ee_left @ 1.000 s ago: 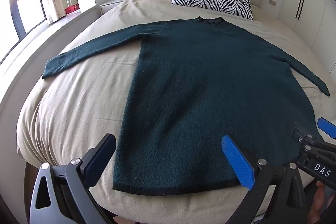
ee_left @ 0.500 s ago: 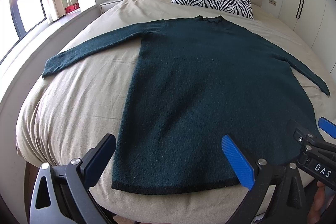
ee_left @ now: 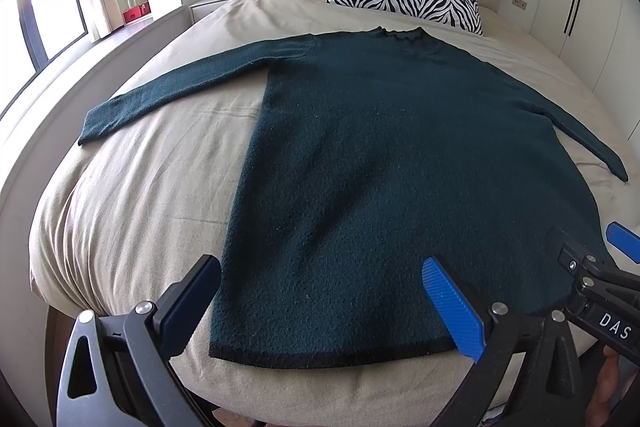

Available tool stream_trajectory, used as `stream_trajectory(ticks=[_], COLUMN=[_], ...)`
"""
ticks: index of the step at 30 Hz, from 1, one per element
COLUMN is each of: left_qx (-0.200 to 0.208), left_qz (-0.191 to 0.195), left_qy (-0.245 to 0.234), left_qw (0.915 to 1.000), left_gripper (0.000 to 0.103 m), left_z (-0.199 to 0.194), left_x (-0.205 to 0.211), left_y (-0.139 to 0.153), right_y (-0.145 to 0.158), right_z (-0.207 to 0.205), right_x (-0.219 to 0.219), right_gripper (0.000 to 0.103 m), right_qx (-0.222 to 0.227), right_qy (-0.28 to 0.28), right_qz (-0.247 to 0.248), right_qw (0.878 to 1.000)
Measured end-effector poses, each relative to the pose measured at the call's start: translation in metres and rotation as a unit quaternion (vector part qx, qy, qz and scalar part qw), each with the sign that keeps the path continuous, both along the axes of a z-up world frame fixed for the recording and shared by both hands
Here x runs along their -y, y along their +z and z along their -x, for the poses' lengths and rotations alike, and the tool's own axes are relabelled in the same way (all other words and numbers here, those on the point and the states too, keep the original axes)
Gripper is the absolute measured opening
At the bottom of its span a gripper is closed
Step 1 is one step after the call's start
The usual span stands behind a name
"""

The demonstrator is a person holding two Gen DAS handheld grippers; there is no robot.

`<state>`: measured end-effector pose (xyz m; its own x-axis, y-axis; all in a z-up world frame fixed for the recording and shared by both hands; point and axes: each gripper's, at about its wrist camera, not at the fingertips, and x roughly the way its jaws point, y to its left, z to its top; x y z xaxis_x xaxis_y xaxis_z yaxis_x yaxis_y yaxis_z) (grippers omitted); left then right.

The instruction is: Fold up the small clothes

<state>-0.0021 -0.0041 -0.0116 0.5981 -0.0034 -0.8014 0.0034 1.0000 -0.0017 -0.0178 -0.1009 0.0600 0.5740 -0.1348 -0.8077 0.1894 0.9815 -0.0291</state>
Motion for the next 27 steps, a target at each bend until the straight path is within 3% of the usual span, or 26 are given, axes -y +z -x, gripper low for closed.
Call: stream_trajectory(ticks=[27], left_qx=[-0.007], left_qz=[0.002], left_qy=[0.003], left_qw=[1.0], left_gripper=[0.103], left_z=[0.0018], left_x=[-0.0006], left_y=[-0.0015], right_y=[-0.0024], right_z=[0.0013], right_x=[-0.0008], right_gripper=[0.103], right_qx=[-0.004], right_qy=[0.003], right_qz=[0.004], right_qw=[1.0])
